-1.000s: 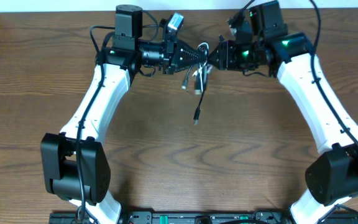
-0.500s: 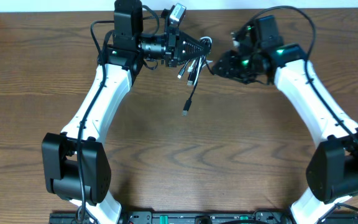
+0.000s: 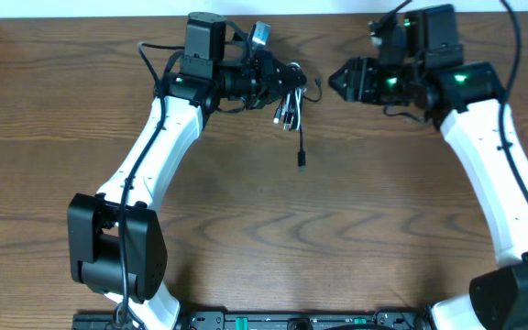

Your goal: Untangle cables

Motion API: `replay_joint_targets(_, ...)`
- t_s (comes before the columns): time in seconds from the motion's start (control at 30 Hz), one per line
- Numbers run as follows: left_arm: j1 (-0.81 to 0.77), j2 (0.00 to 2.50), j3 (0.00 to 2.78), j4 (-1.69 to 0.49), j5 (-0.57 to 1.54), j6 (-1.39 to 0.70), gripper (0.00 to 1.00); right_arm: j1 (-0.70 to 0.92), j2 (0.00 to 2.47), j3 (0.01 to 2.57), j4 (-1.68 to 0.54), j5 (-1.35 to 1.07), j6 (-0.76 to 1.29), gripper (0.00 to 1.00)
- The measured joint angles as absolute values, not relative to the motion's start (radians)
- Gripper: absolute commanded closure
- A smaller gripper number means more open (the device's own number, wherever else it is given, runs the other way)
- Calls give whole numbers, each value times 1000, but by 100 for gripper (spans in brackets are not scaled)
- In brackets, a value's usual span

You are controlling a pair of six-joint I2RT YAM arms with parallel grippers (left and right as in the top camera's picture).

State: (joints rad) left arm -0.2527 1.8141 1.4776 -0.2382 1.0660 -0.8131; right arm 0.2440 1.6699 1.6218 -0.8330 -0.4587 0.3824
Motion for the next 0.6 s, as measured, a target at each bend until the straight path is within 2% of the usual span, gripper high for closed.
replay_joint_targets(0.27, -253, 1814, 1478, -238, 1093, -971, 93, 279, 1754, 1622, -822, -458, 445, 52)
replay_joint_targets(0.5, -253, 1814, 1477, -136, 1169, -1045, 92, 281, 1808, 1622, -781, -539, 475, 49)
replay_joint_targets(0.6, -253, 1814, 1476, -61, 1210, -1062, 92, 281, 1836, 1622, -756, -599, 463, 44)
